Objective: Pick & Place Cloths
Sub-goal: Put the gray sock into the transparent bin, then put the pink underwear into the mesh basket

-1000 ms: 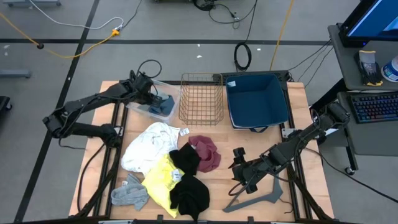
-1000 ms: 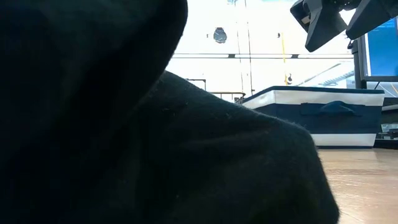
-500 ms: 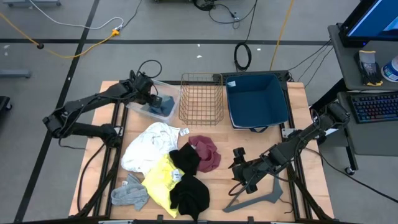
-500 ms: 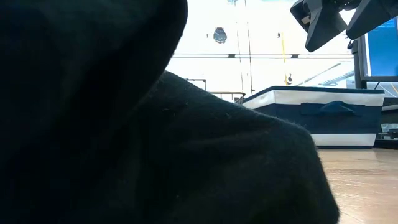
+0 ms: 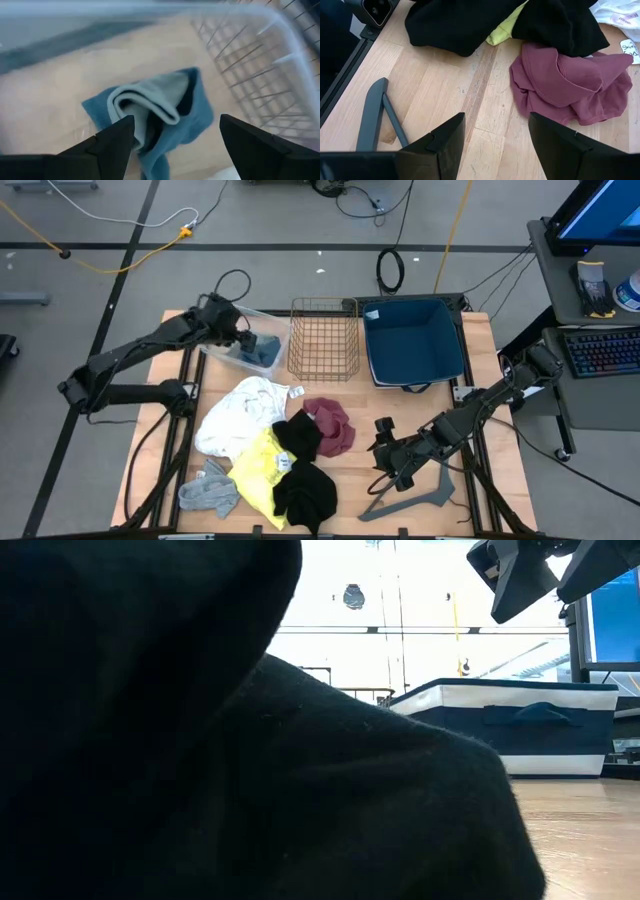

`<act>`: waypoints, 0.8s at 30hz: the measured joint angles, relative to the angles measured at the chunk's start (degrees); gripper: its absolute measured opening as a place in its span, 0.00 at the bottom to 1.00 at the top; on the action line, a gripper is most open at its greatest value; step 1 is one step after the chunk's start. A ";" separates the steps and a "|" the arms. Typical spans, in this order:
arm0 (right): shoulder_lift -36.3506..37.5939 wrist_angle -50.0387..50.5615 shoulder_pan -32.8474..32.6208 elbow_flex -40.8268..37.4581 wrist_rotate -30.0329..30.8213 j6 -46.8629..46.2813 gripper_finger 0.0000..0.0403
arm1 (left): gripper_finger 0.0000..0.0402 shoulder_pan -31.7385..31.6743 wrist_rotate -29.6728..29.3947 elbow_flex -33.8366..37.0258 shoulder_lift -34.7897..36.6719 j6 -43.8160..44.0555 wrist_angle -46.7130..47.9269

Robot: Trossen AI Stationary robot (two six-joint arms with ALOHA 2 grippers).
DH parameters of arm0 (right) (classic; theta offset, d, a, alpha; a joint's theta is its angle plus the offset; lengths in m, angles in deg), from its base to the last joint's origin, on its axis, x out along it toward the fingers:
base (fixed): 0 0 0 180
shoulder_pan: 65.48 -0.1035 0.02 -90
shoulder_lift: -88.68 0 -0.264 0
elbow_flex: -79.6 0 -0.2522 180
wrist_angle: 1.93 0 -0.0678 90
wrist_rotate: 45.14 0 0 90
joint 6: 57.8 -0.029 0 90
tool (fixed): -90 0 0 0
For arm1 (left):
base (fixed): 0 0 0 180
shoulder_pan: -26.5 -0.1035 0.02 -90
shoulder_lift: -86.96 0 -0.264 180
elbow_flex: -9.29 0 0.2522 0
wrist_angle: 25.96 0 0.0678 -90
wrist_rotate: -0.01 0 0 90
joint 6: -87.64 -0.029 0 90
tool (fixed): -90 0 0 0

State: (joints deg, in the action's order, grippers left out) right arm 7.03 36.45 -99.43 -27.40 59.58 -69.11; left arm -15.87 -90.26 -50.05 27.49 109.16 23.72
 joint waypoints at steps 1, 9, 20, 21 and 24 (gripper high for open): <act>0.00 -0.02 0.00 0.00 0.02 -0.02 0.52 | 0.74 0.00 0.00 0.00 1.22 0.02 0.00; 0.00 -0.92 0.00 0.00 0.00 -0.02 0.52 | 0.74 2.32 3.95 0.00 10.39 0.26 -0.13; -0.01 -1.31 -0.01 0.00 -0.03 0.00 0.52 | 0.74 14.24 9.45 0.00 15.35 0.31 -0.22; 0.00 -1.31 0.00 0.00 -0.03 0.00 0.52 | 0.74 15.68 9.45 0.00 15.38 0.31 -0.22; 0.00 -1.31 0.00 0.00 -0.03 0.00 0.52 | 0.74 20.20 9.38 0.00 15.31 0.46 -0.23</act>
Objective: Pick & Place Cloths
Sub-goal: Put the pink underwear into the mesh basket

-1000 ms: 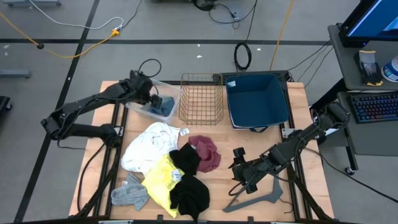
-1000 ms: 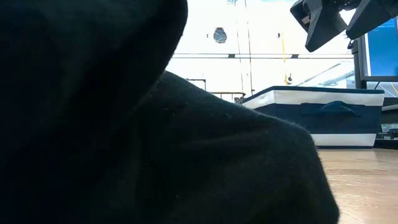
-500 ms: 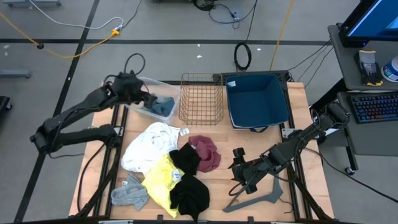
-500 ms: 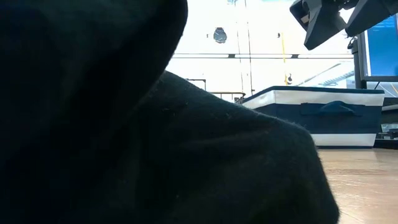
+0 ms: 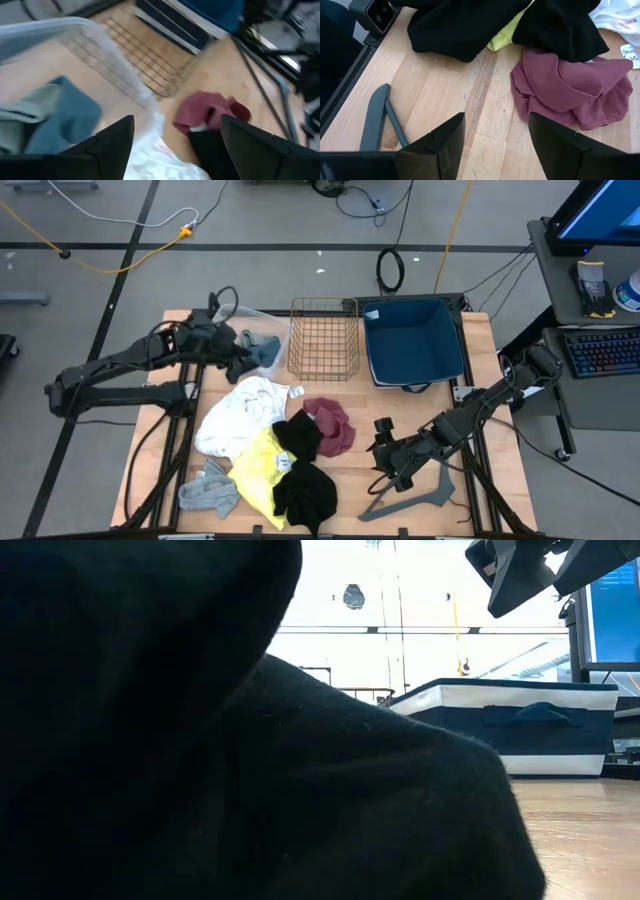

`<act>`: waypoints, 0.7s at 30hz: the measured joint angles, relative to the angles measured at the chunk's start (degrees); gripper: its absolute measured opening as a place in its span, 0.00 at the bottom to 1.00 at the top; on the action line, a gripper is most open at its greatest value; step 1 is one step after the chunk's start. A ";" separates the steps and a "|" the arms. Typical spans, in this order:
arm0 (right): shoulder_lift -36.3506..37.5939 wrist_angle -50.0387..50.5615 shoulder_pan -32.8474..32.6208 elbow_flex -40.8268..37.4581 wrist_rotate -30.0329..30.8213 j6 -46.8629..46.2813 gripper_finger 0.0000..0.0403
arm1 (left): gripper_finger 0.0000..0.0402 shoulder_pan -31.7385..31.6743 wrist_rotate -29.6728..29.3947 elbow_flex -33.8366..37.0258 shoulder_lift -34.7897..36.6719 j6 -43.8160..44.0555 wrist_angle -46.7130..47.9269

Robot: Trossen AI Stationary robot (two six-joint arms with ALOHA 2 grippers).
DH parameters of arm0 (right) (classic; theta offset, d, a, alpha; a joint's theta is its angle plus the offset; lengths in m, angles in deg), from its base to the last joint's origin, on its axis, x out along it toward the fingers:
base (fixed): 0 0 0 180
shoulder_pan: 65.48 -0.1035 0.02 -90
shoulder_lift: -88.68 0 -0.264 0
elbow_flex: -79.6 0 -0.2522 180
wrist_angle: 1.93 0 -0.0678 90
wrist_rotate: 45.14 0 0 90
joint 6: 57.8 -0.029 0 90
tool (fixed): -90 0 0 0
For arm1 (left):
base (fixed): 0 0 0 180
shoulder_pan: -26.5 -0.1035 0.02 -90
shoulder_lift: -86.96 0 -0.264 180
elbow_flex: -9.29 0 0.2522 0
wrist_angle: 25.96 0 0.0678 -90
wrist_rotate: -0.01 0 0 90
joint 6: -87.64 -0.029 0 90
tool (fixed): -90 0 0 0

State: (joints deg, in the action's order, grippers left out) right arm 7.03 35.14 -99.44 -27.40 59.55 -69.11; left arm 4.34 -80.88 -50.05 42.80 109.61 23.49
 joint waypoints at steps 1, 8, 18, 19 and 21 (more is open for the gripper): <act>0.00 0.00 0.00 0.00 0.00 0.00 0.52 | 0.74 1.52 -0.07 0.00 -0.04 0.28 -0.15; -0.02 -1.64 0.00 0.00 0.04 0.02 0.52 | 0.74 12.97 -2.89 -0.02 -0.11 -0.77 -4.86; 0.00 -7.07 2.05 0.00 0.35 8.10 0.52 | 0.74 23.70 -9.44 -0.04 -0.11 -10.77 -9.45; 0.00 -7.47 2.76 0.00 0.34 8.73 0.52 | 0.74 24.17 -9.47 -0.04 -0.11 -10.97 -9.47; 0.00 -8.29 4.33 0.00 0.35 9.71 0.52 | 0.74 24.79 -9.66 -0.04 -0.11 -10.95 -9.45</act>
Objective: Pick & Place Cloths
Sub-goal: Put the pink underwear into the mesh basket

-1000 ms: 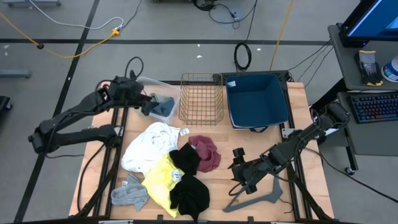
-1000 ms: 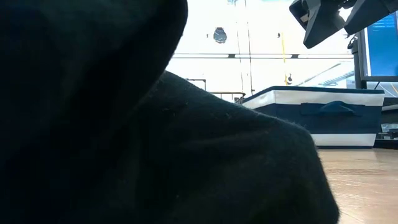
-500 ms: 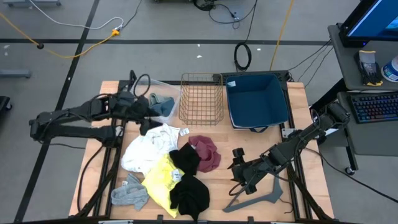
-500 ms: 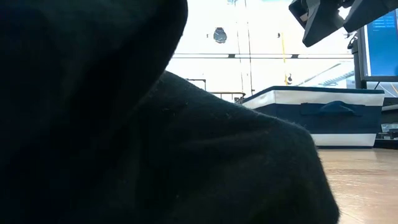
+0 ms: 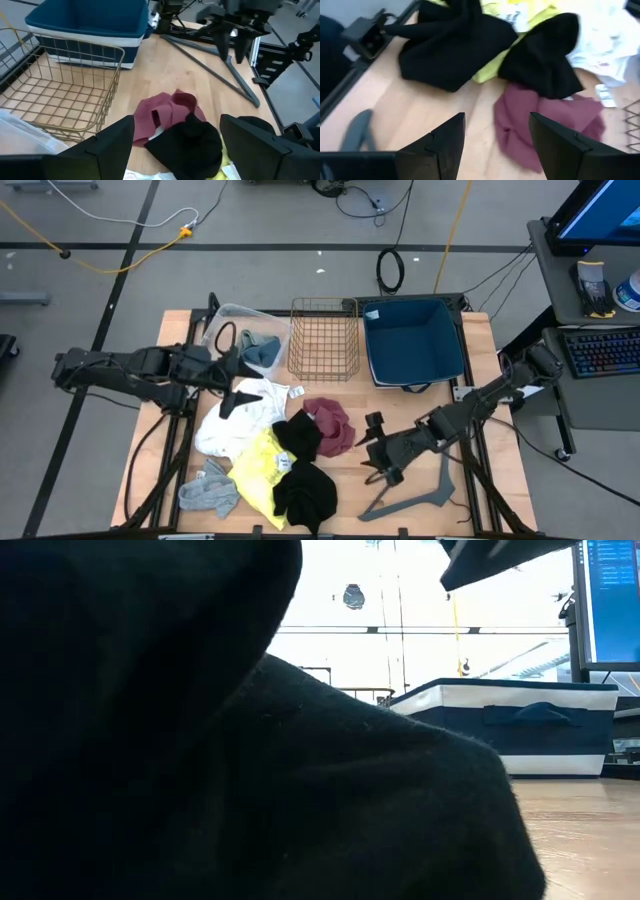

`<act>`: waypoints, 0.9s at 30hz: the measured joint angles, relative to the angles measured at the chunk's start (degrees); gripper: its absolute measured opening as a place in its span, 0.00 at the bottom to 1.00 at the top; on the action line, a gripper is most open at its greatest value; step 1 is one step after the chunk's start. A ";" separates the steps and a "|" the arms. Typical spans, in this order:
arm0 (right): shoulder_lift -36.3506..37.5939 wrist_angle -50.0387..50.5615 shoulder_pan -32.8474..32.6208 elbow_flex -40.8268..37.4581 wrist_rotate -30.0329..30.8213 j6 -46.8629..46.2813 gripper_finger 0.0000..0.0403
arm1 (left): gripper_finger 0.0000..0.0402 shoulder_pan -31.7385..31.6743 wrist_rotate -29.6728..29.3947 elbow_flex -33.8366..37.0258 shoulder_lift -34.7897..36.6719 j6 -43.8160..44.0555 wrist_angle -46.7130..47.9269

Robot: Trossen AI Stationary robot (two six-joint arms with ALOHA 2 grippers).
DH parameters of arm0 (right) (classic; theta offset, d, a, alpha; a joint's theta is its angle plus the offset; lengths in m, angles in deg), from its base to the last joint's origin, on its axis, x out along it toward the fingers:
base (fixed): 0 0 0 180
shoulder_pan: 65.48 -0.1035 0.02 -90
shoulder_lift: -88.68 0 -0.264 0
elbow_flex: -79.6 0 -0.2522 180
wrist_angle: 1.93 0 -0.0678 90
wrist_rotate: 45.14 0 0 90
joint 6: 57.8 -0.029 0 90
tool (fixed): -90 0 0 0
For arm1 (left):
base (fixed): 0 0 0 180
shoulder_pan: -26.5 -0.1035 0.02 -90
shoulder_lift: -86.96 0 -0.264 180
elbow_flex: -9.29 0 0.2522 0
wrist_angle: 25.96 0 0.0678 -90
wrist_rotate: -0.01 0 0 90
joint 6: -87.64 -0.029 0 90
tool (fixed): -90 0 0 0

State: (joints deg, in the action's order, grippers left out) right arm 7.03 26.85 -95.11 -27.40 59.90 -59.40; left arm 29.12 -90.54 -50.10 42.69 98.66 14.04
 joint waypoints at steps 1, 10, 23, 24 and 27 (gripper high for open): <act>0.00 -0.51 0.81 0.00 0.02 0.57 0.52 | 0.74 0.22 -0.04 0.00 0.00 0.10 0.00; -5.38 -2.78 6.73 0.02 -0.09 4.04 0.52 | 0.74 0.58 -0.07 0.00 -0.02 0.22 0.02; -15.34 -8.22 11.03 -0.02 -0.46 8.35 0.52 | 0.74 0.58 -0.09 0.00 -0.02 1.47 0.11; -16.00 -8.41 11.30 0.00 -0.36 8.35 0.52 | 0.74 0.58 -0.09 0.00 -0.02 1.47 0.13; -18.15 -8.87 12.22 0.00 -0.27 8.35 0.52 | 0.74 0.58 -0.11 0.00 -0.02 1.26 0.11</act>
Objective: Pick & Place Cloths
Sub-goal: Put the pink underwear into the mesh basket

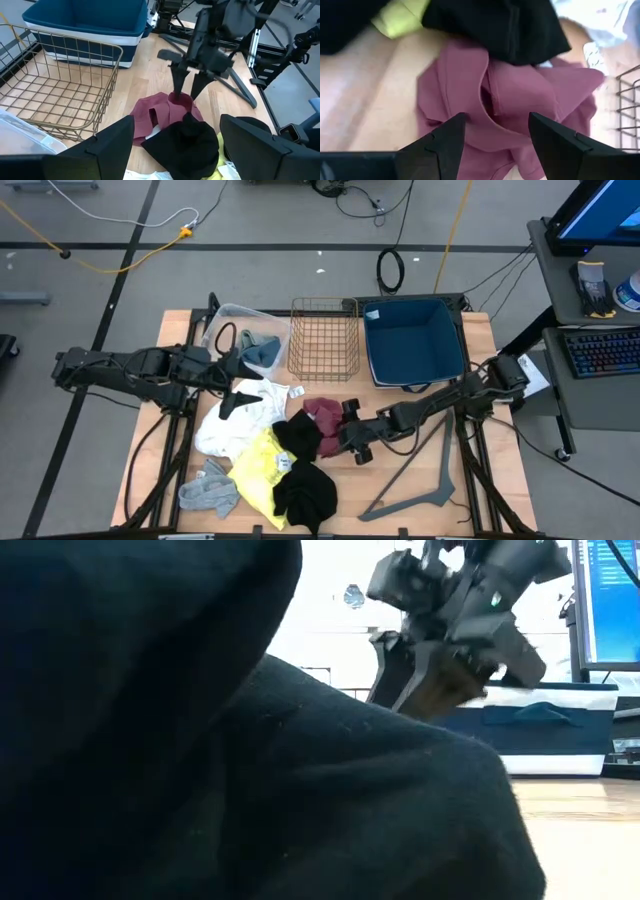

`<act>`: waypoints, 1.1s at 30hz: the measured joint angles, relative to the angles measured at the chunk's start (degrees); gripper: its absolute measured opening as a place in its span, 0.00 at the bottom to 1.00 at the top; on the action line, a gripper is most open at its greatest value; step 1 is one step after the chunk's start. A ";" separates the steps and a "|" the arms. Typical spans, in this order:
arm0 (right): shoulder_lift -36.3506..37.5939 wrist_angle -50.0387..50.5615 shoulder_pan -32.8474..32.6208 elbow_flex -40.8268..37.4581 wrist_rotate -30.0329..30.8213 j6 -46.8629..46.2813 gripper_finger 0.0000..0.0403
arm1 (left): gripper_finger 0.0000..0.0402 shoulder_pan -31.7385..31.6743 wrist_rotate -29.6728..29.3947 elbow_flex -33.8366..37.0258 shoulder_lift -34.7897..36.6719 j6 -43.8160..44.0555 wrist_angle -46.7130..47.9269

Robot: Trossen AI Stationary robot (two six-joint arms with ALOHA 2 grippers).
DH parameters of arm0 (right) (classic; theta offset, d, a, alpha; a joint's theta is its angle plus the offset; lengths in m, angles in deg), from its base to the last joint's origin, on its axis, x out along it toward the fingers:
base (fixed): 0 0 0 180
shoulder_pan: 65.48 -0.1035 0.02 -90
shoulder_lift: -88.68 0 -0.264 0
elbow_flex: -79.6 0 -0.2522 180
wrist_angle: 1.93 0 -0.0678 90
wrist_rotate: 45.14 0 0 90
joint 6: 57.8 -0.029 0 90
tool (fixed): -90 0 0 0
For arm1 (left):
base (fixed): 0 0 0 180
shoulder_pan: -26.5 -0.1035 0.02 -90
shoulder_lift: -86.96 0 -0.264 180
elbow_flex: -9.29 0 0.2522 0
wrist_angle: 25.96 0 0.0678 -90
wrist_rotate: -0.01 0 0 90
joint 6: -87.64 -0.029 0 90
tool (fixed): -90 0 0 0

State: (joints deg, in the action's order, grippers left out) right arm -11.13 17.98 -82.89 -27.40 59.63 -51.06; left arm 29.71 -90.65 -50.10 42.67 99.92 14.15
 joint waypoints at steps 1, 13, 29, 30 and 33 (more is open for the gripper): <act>-0.70 0.01 0.26 0.00 -0.01 0.00 0.52 | 0.74 0.00 0.02 0.00 0.00 -0.01 0.03; -5.21 -0.97 2.08 0.02 -0.06 -0.02 0.49 | 0.74 0.00 0.02 0.00 0.00 -0.16 0.57; -2.67 3.11 1.18 0.02 -0.03 -1.00 0.02 | 0.74 0.00 0.02 0.00 -0.07 -0.60 0.59; -2.04 3.87 0.85 0.02 -0.03 -1.70 0.03 | 0.74 0.00 0.02 0.00 -0.07 -0.60 0.59; 0.67 5.92 -0.27 0.00 -0.04 -3.47 0.02 | 0.74 0.00 0.02 0.00 -0.07 -0.60 0.56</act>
State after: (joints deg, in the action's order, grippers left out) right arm -10.46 23.90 -83.16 -27.40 59.59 -54.53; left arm 29.71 -90.63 -50.10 42.61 99.33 14.71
